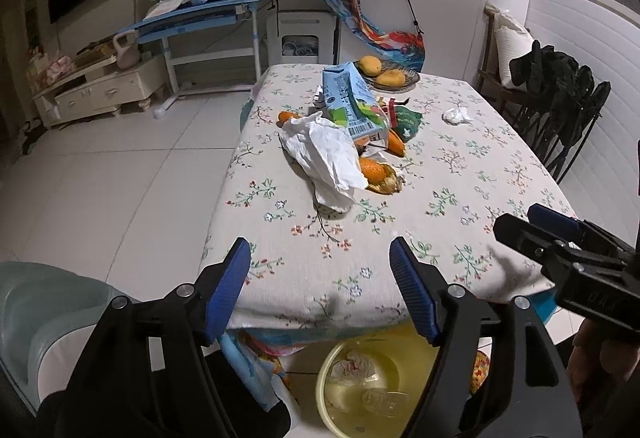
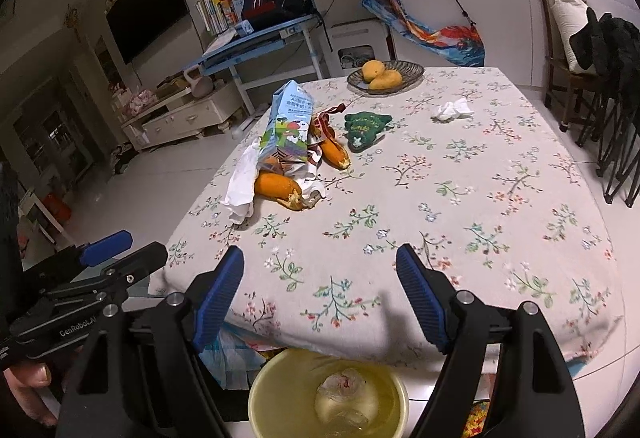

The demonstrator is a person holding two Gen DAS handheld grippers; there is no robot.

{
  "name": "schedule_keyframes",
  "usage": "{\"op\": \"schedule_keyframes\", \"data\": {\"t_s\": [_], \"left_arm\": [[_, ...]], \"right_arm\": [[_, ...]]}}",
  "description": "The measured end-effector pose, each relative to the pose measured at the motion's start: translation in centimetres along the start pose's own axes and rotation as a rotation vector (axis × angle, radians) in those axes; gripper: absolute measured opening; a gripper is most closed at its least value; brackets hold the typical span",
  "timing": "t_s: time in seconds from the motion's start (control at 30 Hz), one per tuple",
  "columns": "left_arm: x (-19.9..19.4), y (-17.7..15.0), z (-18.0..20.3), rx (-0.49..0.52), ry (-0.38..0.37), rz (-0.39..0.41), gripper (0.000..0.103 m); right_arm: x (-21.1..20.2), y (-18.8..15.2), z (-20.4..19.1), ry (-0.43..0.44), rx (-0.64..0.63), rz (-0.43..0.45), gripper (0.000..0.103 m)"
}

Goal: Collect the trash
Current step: 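Move both tools back over the table toward the tissue and carrot, then grasp the white tissue with the left tool while the right tool grasps the orange carrot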

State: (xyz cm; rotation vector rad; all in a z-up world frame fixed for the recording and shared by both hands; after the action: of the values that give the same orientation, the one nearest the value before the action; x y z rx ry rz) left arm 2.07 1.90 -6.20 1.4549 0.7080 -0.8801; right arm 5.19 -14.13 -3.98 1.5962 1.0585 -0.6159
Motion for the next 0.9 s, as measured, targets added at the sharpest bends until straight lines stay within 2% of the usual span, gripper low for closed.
{"op": "schedule_keyframes", "data": {"t_s": [0.43,0.9], "left_arm": [[4.7,4.1,-1.3,-0.078,0.005,-0.079,0.07],[10.0,9.1,-0.5,-0.105,-0.023,-0.134,0.07]], "right_arm": [[3.2,1.9,0.9,-0.029,0.028,-0.066,0.076],[5.3,3.0,0.7,-0.04,-0.012,-0.093,0.076]]}}
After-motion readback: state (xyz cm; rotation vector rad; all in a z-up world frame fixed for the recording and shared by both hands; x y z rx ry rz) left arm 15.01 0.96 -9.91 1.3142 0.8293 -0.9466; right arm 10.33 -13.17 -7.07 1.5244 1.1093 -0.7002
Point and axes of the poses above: each gripper's, at about its wrist camera, not at the fingertips, and x roughly the way its jaws point, z to its right, y to its top, the point moved 2 cm from there along x, roughly the way its jaws point, and after that the axes turned 13 degrees about -z, right-handed, at the moved point
